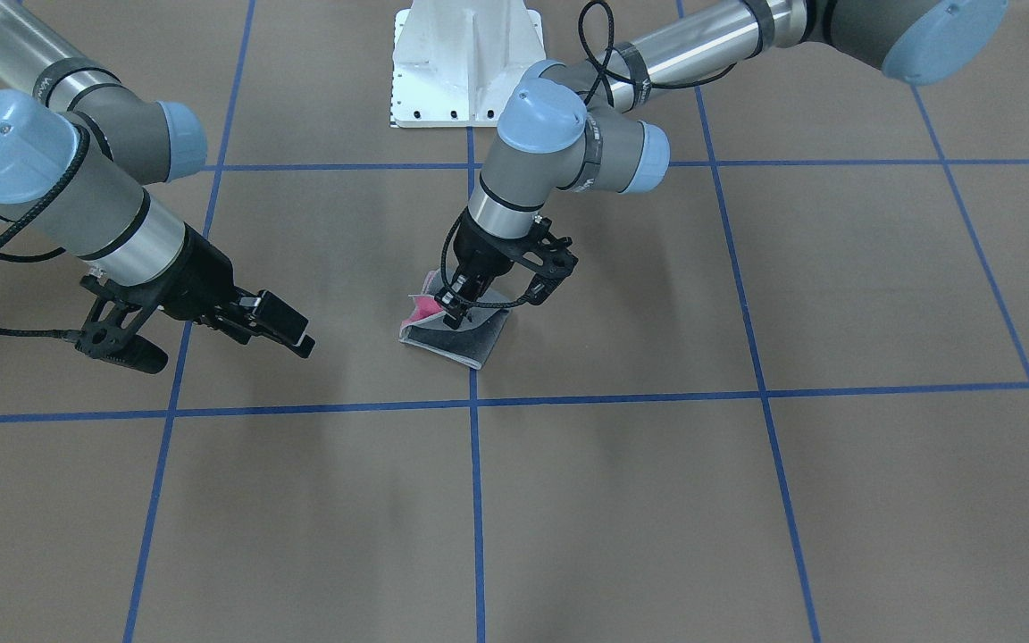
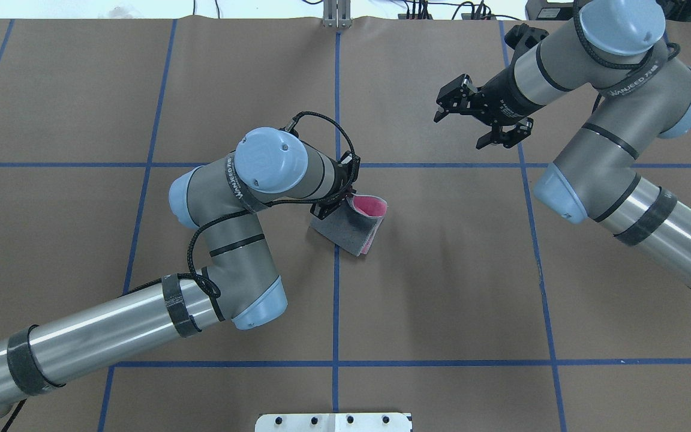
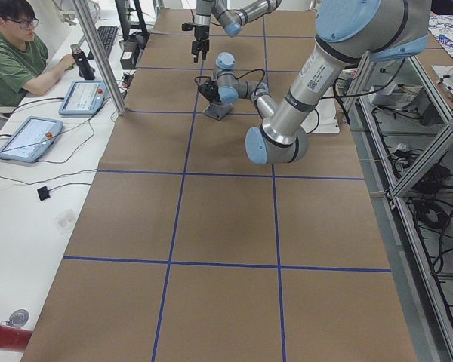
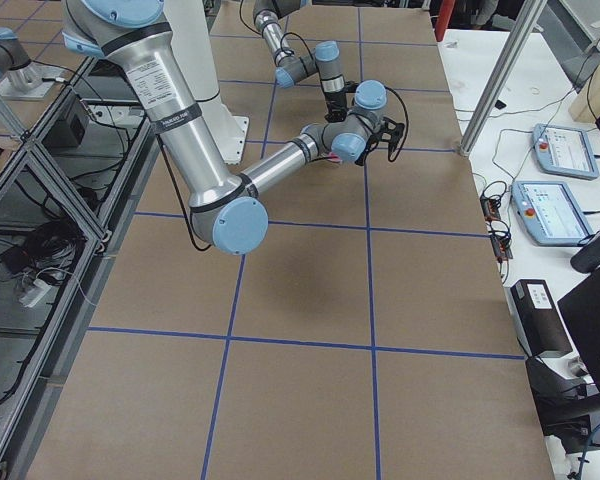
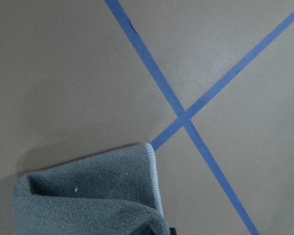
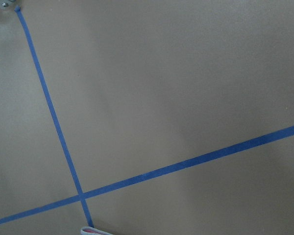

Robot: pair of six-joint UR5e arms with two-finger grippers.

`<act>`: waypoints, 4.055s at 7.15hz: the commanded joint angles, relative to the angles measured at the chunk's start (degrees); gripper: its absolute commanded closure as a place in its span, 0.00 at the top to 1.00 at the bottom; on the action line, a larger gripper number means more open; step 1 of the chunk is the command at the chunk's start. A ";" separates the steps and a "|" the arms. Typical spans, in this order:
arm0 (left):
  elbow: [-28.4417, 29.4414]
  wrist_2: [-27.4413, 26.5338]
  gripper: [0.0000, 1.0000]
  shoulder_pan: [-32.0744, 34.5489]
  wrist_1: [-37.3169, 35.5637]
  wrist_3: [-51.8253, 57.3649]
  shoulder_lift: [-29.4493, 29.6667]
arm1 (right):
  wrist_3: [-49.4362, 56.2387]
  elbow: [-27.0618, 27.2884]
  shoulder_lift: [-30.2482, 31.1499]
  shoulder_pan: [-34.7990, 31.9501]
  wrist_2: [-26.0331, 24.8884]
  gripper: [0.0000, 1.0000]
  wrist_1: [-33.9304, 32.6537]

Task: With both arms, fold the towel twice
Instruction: 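Hold the folded towel end down with the left gripper, then open the left gripper and lift it away from the towel, then move the right gripper toward the folded towel's pink-edged corner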

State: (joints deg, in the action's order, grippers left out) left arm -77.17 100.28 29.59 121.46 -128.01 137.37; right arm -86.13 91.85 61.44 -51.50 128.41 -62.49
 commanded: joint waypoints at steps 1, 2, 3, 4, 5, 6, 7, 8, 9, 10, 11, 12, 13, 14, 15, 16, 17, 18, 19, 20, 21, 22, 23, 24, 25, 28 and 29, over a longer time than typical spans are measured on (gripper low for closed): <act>0.44 0.00 0.00 0.03 0.00 -0.05 0.00 | 0.00 0.00 0.00 0.00 0.00 1.00 0.00; 0.88 0.00 0.00 0.03 0.00 -0.05 0.00 | 0.00 0.00 0.00 0.00 -0.09 1.00 0.00; 1.23 0.00 0.00 0.03 0.18 -0.05 0.00 | 0.00 0.00 0.00 0.00 -0.09 1.00 0.00; 1.84 0.00 0.00 0.03 0.79 -0.05 0.00 | 0.00 0.00 0.00 0.00 -0.09 1.00 0.00; 2.11 0.00 0.00 0.03 1.14 -0.05 0.00 | 0.00 0.00 0.00 0.00 -0.09 1.00 0.00; 2.11 0.00 0.00 0.03 1.15 -0.05 0.00 | 0.00 0.00 0.00 0.00 -0.09 1.00 0.00; 2.20 0.00 0.00 0.12 1.15 -0.22 0.00 | 0.00 0.00 0.00 0.00 -0.09 1.00 0.00; 2.20 0.00 0.16 0.55 1.15 -0.31 0.00 | 0.00 -0.26 0.00 0.00 -0.09 1.00 0.00; 2.20 0.00 0.27 0.99 1.15 -1.53 0.00 | 0.00 -0.35 0.00 0.09 -0.09 1.00 0.00; 2.20 0.00 0.55 1.34 1.15 -2.50 0.09 | 0.00 -0.35 0.00 0.09 -0.09 1.00 0.00; 2.46 0.00 0.99 1.35 1.15 -2.33 0.09 | 0.00 -0.35 0.00 0.00 -0.09 1.00 0.00; 2.47 -0.09 1.00 1.35 1.15 -2.50 0.18 | 0.00 -0.35 0.09 0.09 -0.09 1.00 0.00; 2.47 0.00 1.00 1.78 1.15 -2.51 0.27 | 0.00 -0.27 0.17 0.09 0.09 1.00 0.00; 2.38 0.00 1.00 3.27 1.15 -2.68 0.62 | -0.09 -0.18 -0.17 0.18 0.26 1.00 0.17; 2.20 0.61 1.00 4.93 0.71 -2.33 1.05 | -0.44 -0.26 -0.26 0.70 0.26 1.00 2.70; 2.11 0.88 1.00 6.17 0.36 -1.55 1.06 | -0.88 0.00 -0.44 1.05 0.35 1.00 3.24; 2.03 4.88 1.00 8.18 0.36 -1.37 0.80 | -0.88 0.43 -0.61 2.01 0.35 1.00 3.34; 1.68 9.18 1.00 10.47 0.36 0.64 0.62 | -0.79 0.44 -0.96 3.24 0.18 1.00 3.43; -0.50 9.58 1.00 10.66 0.27 5.79 -1.73 | -0.36 0.18 -1.14 4.56 -0.43 1.00 4.04; -1.65 9.75 1.00 10.84 0.44 8.37 -3.67 | 0.52 -1.04 -1.06 6.57 -3.31 1.00 8.13; -2.54 10.02 1.00 11.28 0.44 9.35 -4.56 | 1.92 -2.71 -1.23 9.81 -8.65 1.00 14.52; -3.07 10.11 1.00 11.45 0.44 10.14 -4.91 | 5.33 -3.16 -1.06 13.50 -16.97 1.00 19.63; -3.07 11.06 1.00 11.89 0.44 10.76 -5.00 | 8.67 -3.51 -1.14 14.75 -19.57 0.99 19.77; -3.07 11.33 1.00 12.16 0.62 11.03 -5.88 | 15.92 -5.43 -1.14 15.29 -20.38 0.99 20.03; -3.07 11.34 1.00 12.25 0.71 11.03 -6.15 | 21.04 -6.93 -1.23 15.64 -23.09 0.99 20.04; -2.98 11.51 1.00 12.77 0.88 12.79 -6.59 | 24.17 -11.42 -5.97 17.04 -25.48 0.84 19.95; -2.90 11.51 1.00 12.95 0.88 12.79 -6.67 | 25.47 -11.60 -5.89 17.40 -25.66 0.78 19.95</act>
State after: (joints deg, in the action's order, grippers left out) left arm -80.16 111.77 42.26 122.33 -115.41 130.78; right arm -62.05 80.98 56.06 -34.66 103.38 -42.54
